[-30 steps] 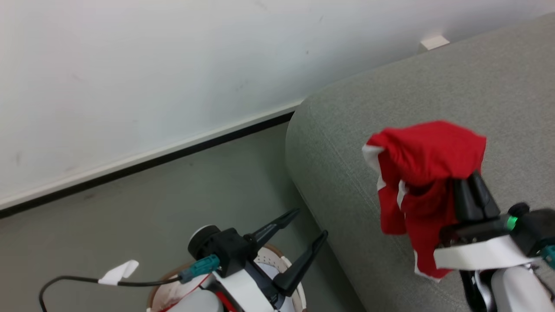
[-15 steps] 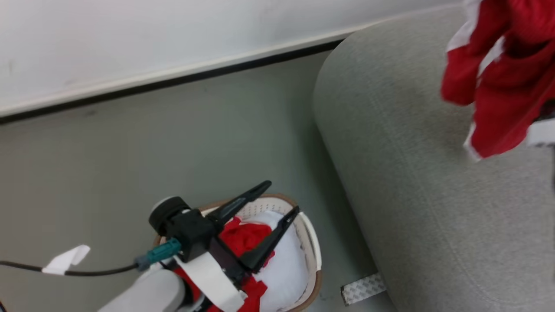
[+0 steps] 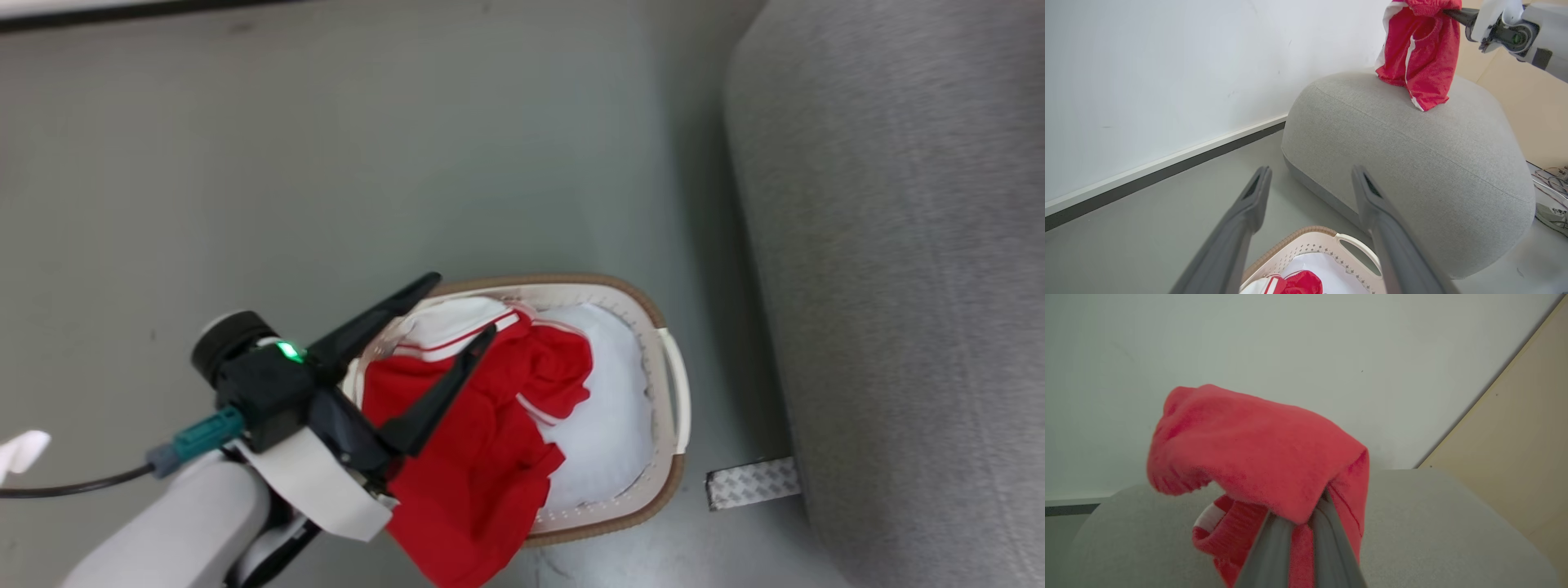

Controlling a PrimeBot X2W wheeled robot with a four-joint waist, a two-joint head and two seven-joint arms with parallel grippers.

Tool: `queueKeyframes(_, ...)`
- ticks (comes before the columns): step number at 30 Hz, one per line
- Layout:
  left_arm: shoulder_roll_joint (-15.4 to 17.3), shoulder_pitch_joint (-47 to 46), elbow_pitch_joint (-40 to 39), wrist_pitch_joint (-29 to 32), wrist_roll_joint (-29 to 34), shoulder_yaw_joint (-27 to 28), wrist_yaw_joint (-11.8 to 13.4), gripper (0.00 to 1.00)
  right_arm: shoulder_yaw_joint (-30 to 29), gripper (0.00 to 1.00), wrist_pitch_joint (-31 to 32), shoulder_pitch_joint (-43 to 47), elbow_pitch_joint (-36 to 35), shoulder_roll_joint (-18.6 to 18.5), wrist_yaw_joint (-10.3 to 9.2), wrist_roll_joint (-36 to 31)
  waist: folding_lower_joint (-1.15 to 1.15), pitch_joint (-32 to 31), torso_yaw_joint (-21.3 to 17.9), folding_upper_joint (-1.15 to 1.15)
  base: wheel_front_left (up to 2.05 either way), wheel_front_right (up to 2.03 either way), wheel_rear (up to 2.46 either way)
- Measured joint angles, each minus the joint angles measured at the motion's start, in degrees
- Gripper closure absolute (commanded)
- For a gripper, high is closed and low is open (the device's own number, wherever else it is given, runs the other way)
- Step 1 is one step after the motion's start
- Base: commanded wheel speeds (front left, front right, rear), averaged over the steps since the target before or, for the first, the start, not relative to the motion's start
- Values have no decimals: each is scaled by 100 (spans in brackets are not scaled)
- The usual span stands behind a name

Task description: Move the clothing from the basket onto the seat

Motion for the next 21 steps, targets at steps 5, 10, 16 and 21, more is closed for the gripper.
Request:
queueKeyframes(5, 101, 19, -14, -30, -29, 129, -3, 0, -515, 100, 895, 353, 566, 169, -1, -514, 0, 252, 199, 0, 0, 0, 0)
queueKeyframes(10, 109, 58, -8, -36, -62, 199, -10, 0, -803, 77, 1287, 489, 755, 355, -1, -778, -1, 225, 254, 0, 0, 0, 0)
queueKeyframes(16, 11, 159, 133, -55, -73, 231, -2, 0, -593, 0, 1436, 538, 866, 399, -1, -803, -1, -68, 201, 0, 0, 0, 0)
queueKeyframes(21, -186, 350, 392, -65, -132, 260, 83, 0, 16, 0, 1824, 860, 964, 246, -1, -427, -1, -542, 160, -1, 0, 0, 0)
